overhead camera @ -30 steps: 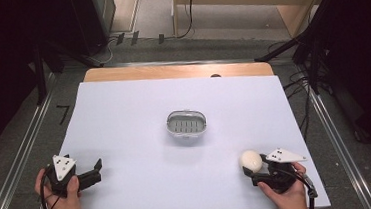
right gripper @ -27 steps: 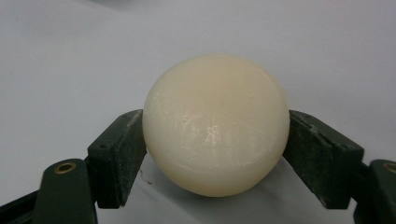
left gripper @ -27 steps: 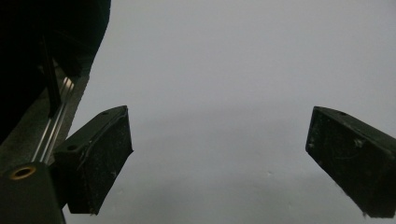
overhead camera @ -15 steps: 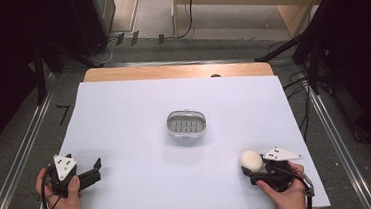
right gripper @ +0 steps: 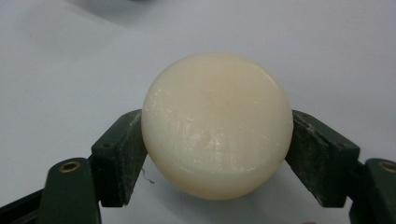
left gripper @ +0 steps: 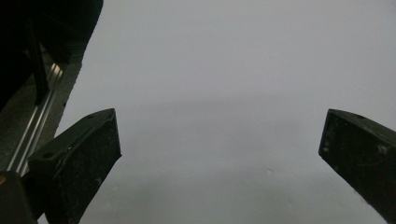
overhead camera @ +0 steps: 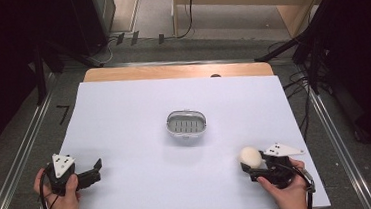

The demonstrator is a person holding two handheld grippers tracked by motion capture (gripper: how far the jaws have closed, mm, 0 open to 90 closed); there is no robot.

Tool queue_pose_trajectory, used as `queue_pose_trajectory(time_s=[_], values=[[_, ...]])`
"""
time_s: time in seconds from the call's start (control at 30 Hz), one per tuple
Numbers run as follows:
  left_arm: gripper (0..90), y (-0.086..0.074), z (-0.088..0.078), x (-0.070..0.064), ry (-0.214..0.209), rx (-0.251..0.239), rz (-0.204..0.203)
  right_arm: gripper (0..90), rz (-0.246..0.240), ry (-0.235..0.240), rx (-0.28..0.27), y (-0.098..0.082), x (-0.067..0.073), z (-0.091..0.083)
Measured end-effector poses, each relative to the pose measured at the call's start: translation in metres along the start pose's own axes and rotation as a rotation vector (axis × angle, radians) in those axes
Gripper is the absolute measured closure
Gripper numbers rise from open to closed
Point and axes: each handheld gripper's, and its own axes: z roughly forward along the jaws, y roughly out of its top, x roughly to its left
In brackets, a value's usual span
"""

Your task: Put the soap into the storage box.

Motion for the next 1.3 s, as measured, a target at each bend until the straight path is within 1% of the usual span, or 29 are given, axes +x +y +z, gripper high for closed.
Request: queue_pose_trajectory(time_s=[0.07, 0.13, 0.17, 0.23, 0.3, 0.43, 0.53, 0.57, 0.63, 0.7, 0.73, 0.77, 0.8, 0.9, 1.03, 1.17, 1.3], values=[[0.0, 0.000, 0.000, -0.001, 0.007, -0.008, 0.006, 25.8, -0.005, 0.004, -0.001, 0.002, 0.001, 0.000], [0.0, -0.001, 0.000, -0.004, 0.019, -0.008, 0.025, 25.8, -0.010, 0.015, -0.006, 0.006, 0.002, 0.000], [0.0, -0.001, 0.000, -0.005, 0.019, -0.008, 0.044, 25.8, -0.018, 0.020, -0.008, 0.010, 0.004, -0.001], [0.0, -0.001, 0.000, -0.005, 0.019, -0.007, 0.047, 25.8, -0.015, 0.024, -0.008, 0.011, 0.005, -0.001], [0.0, -0.001, 0.000, -0.005, 0.016, -0.010, 0.044, 25.8, -0.017, 0.038, -0.006, 0.014, 0.005, -0.001], [0.0, -0.001, -0.001, -0.005, 0.014, -0.009, 0.041, 25.8, -0.022, 0.037, -0.002, 0.018, 0.006, 0.001], [0.0, -0.001, 0.000, -0.006, 0.022, -0.011, 0.051, 25.8, -0.028, 0.037, -0.002, 0.022, 0.008, 0.004], [0.0, -0.001, 0.000, -0.007, 0.026, -0.011, 0.065, 25.8, -0.034, 0.034, -0.008, 0.027, 0.010, 0.004], [0.0, -0.001, -0.001, -0.008, 0.026, -0.011, 0.069, 25.8, -0.037, 0.036, -0.011, 0.029, 0.011, 0.004], [0.0, -0.001, -0.001, -0.009, 0.031, -0.018, 0.079, 25.8, -0.054, 0.035, -0.016, 0.037, 0.015, 0.005], [0.0, -0.001, -0.001, -0.009, 0.031, -0.018, 0.079, 25.8, -0.054, 0.035, -0.016, 0.037, 0.015, 0.005], [0.0, -0.001, -0.001, -0.009, 0.031, -0.018, 0.080, 25.8, -0.063, 0.039, -0.014, 0.042, 0.018, 0.006], [0.0, -0.001, -0.001, -0.009, 0.031, -0.018, 0.080, 25.8, -0.063, 0.039, -0.014, 0.042, 0.018, 0.006], [0.0, -0.002, -0.002, -0.009, 0.029, -0.025, 0.083, 25.8, -0.081, 0.045, -0.016, 0.051, 0.022, 0.008], [0.0, -0.002, -0.003, -0.011, 0.029, -0.033, 0.097, 25.8, -0.081, 0.046, -0.023, 0.056, 0.025, 0.010], [0.0, -0.003, -0.002, -0.013, 0.032, -0.034, 0.123, 25.8, -0.085, 0.050, -0.032, 0.062, 0.028, 0.011], [0.0, -0.003, -0.002, -0.013, 0.028, -0.035, 0.127, 25.8, -0.089, 0.060, -0.035, 0.068, 0.030, 0.015]])
